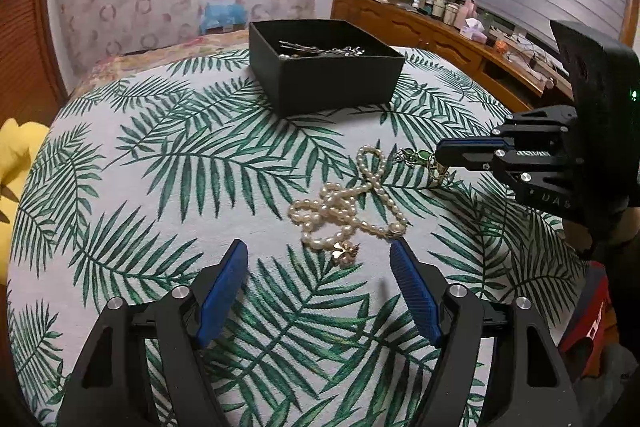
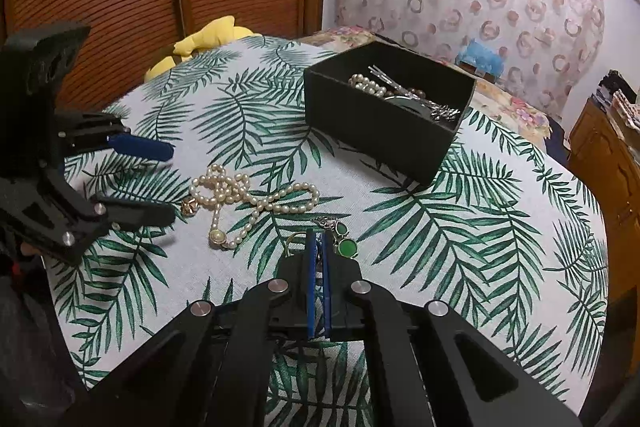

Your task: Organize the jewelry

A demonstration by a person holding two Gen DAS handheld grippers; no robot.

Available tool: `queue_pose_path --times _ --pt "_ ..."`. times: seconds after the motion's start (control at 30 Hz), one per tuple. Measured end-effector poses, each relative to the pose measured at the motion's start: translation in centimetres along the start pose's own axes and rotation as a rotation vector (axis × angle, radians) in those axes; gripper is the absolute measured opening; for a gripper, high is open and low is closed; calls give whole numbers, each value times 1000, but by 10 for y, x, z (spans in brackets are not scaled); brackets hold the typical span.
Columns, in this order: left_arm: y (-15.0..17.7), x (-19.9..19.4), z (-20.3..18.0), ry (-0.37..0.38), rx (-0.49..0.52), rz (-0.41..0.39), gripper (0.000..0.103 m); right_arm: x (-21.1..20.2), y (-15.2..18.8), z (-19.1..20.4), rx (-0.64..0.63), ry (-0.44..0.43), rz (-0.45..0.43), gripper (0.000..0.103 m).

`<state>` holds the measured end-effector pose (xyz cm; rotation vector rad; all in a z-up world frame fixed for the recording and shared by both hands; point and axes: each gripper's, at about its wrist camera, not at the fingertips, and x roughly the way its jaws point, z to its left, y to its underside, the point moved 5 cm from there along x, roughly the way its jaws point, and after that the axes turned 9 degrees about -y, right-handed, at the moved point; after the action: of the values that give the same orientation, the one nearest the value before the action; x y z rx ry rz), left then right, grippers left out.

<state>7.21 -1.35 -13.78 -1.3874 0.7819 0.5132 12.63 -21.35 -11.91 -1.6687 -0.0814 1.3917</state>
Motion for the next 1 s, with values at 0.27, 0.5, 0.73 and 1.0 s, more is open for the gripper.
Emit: queue_pose_path --times 0.27,0.5,0.73,1.0 --pt "2 2 -12 12 25 9 32 -5 1 -3 7 10 -8 3" --pt "1 7 -16 -21 51 7 25 -6 2 -4 7 9 -10 3" --pt "2 2 -17 -6 62 2 13 -8 0 -3 8 5 -12 3" --pt "-11 -23 -14 -4 49 -61 13 -18 -15 -5 0 16 -36 3"
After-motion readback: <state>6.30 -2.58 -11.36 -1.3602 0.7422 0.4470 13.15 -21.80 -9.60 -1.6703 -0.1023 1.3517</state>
